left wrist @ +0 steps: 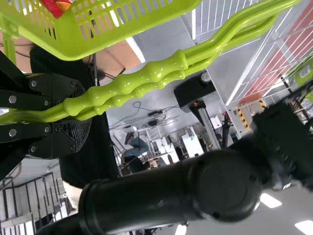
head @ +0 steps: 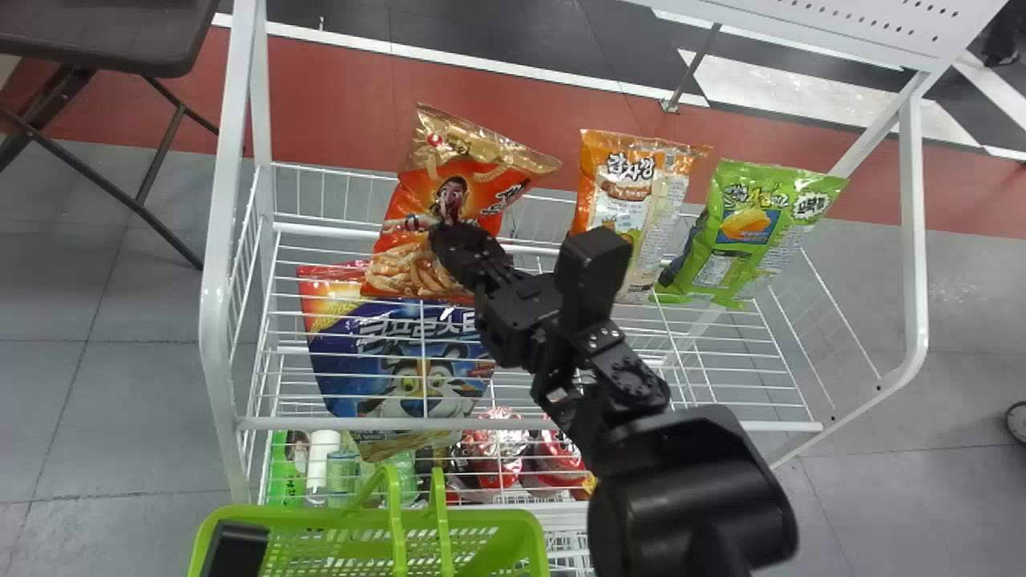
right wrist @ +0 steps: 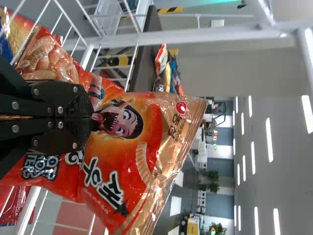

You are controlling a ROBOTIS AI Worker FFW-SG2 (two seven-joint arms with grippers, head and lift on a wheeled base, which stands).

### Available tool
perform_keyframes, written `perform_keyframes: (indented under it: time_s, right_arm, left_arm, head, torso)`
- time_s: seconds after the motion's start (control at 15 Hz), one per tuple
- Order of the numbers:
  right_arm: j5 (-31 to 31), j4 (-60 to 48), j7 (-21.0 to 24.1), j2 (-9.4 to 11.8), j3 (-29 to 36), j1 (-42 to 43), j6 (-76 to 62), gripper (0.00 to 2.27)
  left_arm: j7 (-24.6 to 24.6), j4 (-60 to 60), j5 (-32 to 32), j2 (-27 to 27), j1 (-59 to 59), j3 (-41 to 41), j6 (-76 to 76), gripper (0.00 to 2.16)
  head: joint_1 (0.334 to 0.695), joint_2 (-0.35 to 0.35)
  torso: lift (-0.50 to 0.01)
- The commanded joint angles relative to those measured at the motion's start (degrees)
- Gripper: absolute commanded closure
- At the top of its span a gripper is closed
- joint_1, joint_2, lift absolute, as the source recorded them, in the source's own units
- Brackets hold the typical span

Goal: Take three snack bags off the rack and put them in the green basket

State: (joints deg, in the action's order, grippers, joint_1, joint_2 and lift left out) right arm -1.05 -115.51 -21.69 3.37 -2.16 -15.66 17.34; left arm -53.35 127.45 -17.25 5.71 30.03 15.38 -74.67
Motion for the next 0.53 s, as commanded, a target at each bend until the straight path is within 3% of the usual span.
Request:
perform_keyframes:
  time_s: [0.0,0.27,0.47]
  right_arm:
    - [1.84,-8.24,-2.65,0.15,2.16,-4.82,3.19,2.2]
    - [6.41,-25.11,-11.97,0.15,9.46,-14.57,16.54,2.2]
    - [6.5,-34.6,-16.98,-0.03,15.7,-21.34,28.15,2.2]
  left_arm:
    - [-0.08,0.34,0.03,0.0,-0.06,-0.52,-1.58,1.45]
    - [0.0,0.43,0.03,0.0,-0.76,-0.61,-2.98,1.45]
    - [0.0,0.34,-0.24,-0.18,-0.76,-1.23,-2.98,1.45]
  head:
    - [0.695,-0.35]
    - [0.695,-0.35]
    - [0.695,-0.35]
  torso:
    - [-0.026]
    - [-0.026]
    - [-0.026]
